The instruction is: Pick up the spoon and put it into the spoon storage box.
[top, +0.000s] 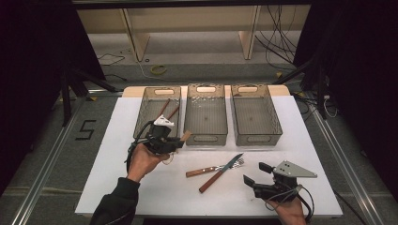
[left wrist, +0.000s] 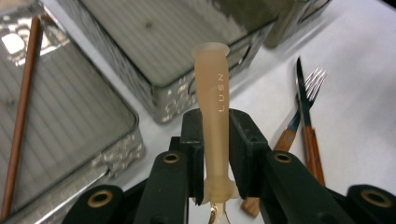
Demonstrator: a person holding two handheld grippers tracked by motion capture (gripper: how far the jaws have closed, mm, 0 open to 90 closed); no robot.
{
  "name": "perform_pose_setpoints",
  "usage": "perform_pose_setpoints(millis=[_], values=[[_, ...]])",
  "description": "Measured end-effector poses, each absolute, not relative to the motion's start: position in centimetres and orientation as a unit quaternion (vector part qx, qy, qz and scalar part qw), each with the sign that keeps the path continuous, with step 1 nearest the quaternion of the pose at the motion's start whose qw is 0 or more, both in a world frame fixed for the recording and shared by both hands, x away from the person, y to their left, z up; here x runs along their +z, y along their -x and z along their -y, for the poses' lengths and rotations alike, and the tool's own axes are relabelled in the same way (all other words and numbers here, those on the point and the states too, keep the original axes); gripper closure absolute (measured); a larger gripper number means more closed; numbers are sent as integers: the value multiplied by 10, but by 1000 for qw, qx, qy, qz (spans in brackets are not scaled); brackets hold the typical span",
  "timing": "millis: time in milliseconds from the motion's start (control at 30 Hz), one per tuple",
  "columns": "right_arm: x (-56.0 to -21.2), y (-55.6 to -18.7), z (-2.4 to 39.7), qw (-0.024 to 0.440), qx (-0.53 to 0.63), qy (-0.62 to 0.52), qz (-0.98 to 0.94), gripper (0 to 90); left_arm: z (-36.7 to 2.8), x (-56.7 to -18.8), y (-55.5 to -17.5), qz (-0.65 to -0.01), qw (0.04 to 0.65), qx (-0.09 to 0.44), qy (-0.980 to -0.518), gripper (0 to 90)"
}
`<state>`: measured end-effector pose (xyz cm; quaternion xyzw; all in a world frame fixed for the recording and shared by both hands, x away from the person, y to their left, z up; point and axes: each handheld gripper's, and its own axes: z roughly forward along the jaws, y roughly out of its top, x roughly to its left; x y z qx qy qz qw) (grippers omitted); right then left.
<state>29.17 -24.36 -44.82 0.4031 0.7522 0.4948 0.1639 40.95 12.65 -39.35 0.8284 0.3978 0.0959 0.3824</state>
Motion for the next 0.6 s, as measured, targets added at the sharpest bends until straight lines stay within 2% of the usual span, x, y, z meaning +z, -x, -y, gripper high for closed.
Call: perform_pose_setpoints(millis=[600], values=[[-448, -292, 244, 163, 495, -402, -753, 233, -104, -368, -450, -387, 408, 116, -818, 762]])
